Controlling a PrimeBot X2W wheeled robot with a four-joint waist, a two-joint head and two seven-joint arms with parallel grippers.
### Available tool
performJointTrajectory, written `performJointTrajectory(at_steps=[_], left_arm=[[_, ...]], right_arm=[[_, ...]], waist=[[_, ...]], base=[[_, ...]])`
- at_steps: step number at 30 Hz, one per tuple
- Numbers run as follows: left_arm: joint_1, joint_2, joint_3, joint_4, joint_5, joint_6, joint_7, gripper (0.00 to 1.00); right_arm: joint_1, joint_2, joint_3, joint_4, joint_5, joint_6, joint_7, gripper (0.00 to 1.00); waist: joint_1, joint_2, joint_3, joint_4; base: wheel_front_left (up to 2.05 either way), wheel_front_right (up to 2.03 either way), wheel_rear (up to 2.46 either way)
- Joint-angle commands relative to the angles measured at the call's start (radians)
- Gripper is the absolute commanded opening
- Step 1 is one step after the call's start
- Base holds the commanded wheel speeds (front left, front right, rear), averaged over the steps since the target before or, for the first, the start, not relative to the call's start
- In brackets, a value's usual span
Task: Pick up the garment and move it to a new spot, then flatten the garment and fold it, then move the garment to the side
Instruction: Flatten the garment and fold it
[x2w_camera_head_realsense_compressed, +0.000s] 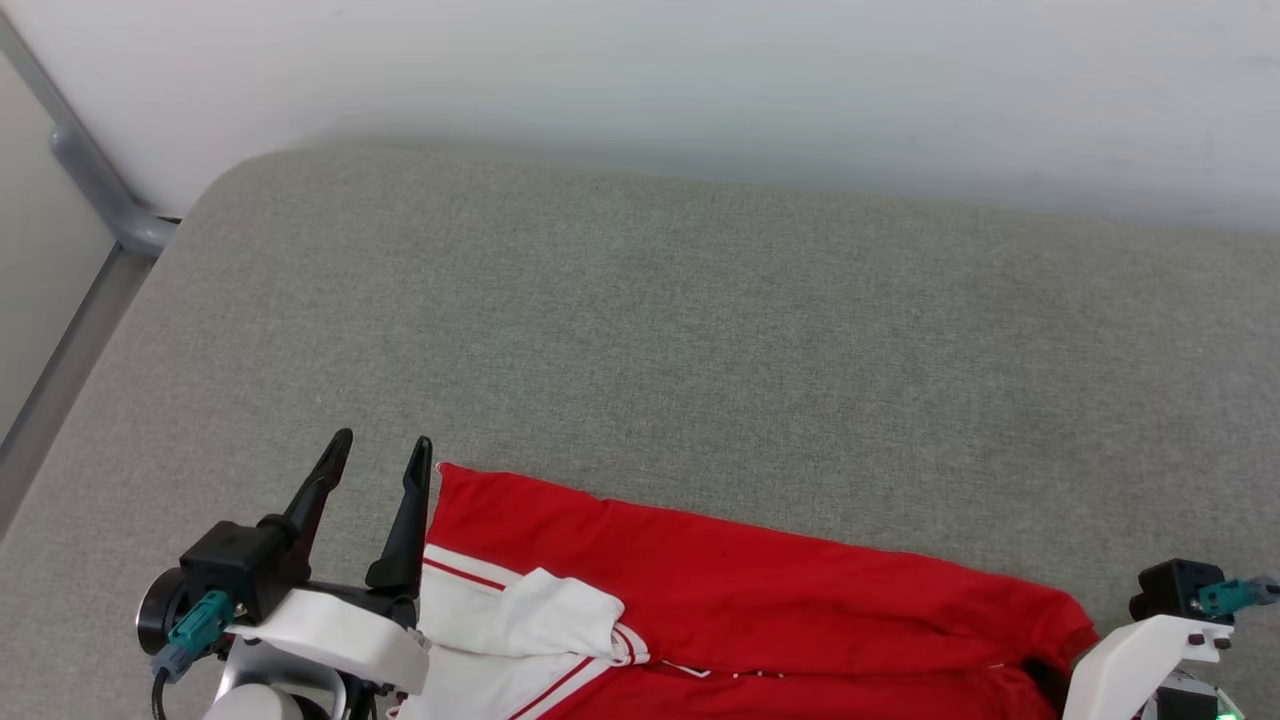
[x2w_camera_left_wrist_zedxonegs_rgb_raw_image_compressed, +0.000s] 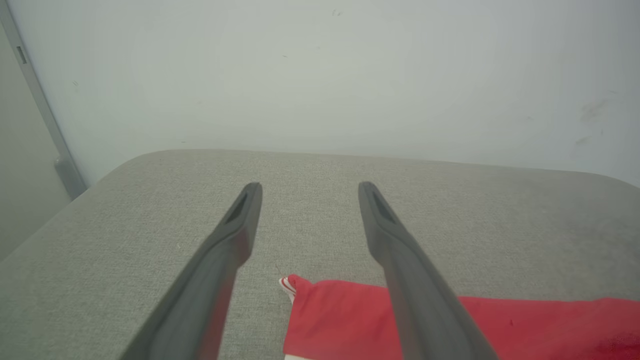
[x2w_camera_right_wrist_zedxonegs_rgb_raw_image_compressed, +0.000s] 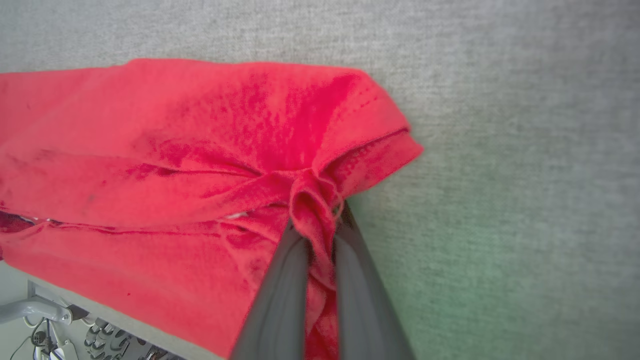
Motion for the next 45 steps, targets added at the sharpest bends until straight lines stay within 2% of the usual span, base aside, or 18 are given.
performJointTrajectory(at_steps=[1, 9, 15, 18, 22, 27, 31, 35, 39, 40, 45], left_arm=[[0.018, -0.006, 0.003, 0.009, 0.009, 0.007, -0.002, 1.00], [0.044, -0.010, 0.004, 0.036, 0.025, 0.018, -0.002, 1.00], [0.064, -0.013, -0.007, 0.051, 0.027, 0.023, -0.002, 1.00], [0.071, -0.012, -0.008, 0.056, 0.024, 0.022, -0.002, 1.00], [0.074, -0.013, -0.009, 0.059, 0.022, 0.021, -0.002, 1.00], [0.070, -0.016, -0.015, 0.063, 0.025, 0.019, -0.002, 1.00], [0.060, -0.019, -0.023, 0.064, 0.026, 0.015, 0.001, 1.00], [0.050, -0.025, -0.035, 0.064, 0.028, 0.011, 0.002, 1.00], [0.036, -0.036, -0.042, 0.067, 0.024, 0.006, 0.002, 1.00], [0.021, -0.044, -0.044, 0.070, 0.024, -0.001, 0.001, 1.00], [-0.011, -0.058, -0.043, 0.074, 0.032, -0.012, -0.001, 1.00]], right_arm=[[0.004, 0.000, 0.014, -0.005, 0.002, 0.003, 0.000, 0.00], [-0.010, -0.043, -0.041, -0.044, 0.001, 0.001, -0.001, 0.00], [0.014, -0.073, -0.201, -0.049, -0.019, 0.001, 0.027, 0.00], [0.011, -0.055, -0.257, -0.059, -0.001, 0.001, 0.053, 0.00], [-0.009, -0.010, -0.285, -0.057, 0.077, 0.001, 0.122, 0.00], [-0.040, 0.053, -0.297, -0.042, 0.364, 0.001, 0.284, 0.00], [-0.048, 0.061, -0.212, 0.010, 0.649, 0.001, 0.337, 0.00], [-0.063, 0.058, -0.064, 0.057, 0.858, 0.001, 0.293, 0.00], [-0.090, 0.058, 0.094, 0.079, 0.961, 0.001, 0.209, 0.00], [-0.125, 0.059, 0.212, 0.094, 1.004, 0.001, 0.140, 0.00], [-0.205, 0.058, 0.377, 0.115, 1.072, 0.001, 0.033, 0.00]], waist=[[-0.0001, 0.0000, -0.026, -0.016], [-0.0001, 0.0000, -0.073, -0.050], [-0.0001, 0.0000, -0.109, -0.071], [-0.0001, 0.0000, -0.118, -0.078], [-0.0001, 0.0000, -0.123, -0.082], [-0.0001, 0.0000, -0.129, -0.072], [-0.0001, 0.0000, -0.130, -0.052], [-0.0001, 0.0000, -0.127, -0.033], [-0.0001, 0.0000, -0.113, -0.007], [-0.0001, 0.0000, -0.091, 0.016], [-0.0001, 0.0000, -0.044, 0.052]], base=[[0.00, 0.00, 0.00], [0.00, 0.00, 0.00], [0.00, 0.00, 0.00], [0.00, 0.00, 0.00], [0.00, 0.00, 0.00], [0.00, 0.00, 0.00], [0.00, 0.00, 0.00], [0.00, 0.00, 0.00], [0.00, 0.00, 0.00], [0.00, 0.00, 0.00], [0.00, 0.00, 0.00]])
